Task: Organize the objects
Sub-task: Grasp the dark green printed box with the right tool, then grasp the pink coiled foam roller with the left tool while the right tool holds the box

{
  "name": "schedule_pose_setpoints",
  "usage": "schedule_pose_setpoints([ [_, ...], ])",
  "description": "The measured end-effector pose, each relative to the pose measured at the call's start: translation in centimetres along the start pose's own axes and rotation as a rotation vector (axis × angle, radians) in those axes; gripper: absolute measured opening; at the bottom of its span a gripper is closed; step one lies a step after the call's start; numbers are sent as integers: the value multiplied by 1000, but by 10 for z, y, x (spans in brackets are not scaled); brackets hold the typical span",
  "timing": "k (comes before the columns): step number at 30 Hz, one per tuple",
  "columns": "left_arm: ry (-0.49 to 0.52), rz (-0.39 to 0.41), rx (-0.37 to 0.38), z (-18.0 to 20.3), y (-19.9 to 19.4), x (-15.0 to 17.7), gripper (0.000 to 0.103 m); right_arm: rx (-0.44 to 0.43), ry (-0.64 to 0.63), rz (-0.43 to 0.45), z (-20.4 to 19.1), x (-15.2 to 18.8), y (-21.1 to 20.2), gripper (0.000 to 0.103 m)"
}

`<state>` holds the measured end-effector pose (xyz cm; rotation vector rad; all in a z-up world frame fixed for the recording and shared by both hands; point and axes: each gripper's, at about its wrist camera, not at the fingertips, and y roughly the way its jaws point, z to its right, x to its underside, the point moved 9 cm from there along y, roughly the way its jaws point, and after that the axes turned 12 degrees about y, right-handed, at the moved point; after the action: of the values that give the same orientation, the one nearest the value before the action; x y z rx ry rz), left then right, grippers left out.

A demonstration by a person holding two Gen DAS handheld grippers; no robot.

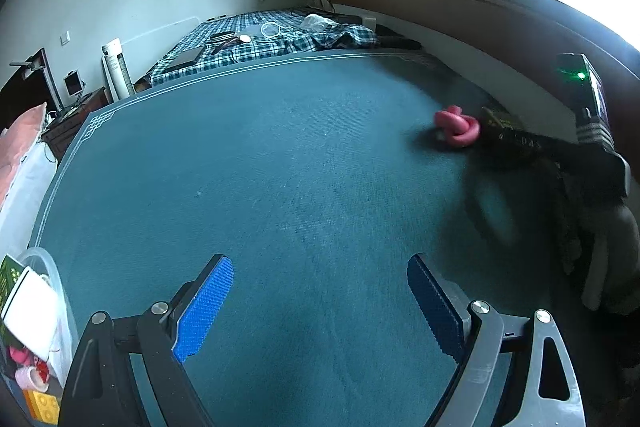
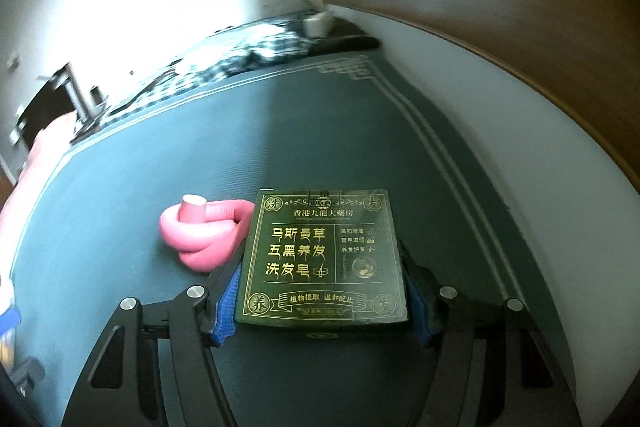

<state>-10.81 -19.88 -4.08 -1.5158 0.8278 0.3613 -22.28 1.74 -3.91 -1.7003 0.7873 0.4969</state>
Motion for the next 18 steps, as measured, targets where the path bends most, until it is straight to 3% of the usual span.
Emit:
schedule_pose_setpoints([
  [4, -22, 6, 15, 0, 9, -12, 92, -11, -2, 1, -2, 3, -2, 67],
  [9, -43, 15, 34, 6, 29, -36, 92, 19, 85, 12, 16, 1, -3, 67],
  [18, -10, 27, 76, 38, 60, -68, 92, 24, 155, 33, 30, -1, -9, 67],
])
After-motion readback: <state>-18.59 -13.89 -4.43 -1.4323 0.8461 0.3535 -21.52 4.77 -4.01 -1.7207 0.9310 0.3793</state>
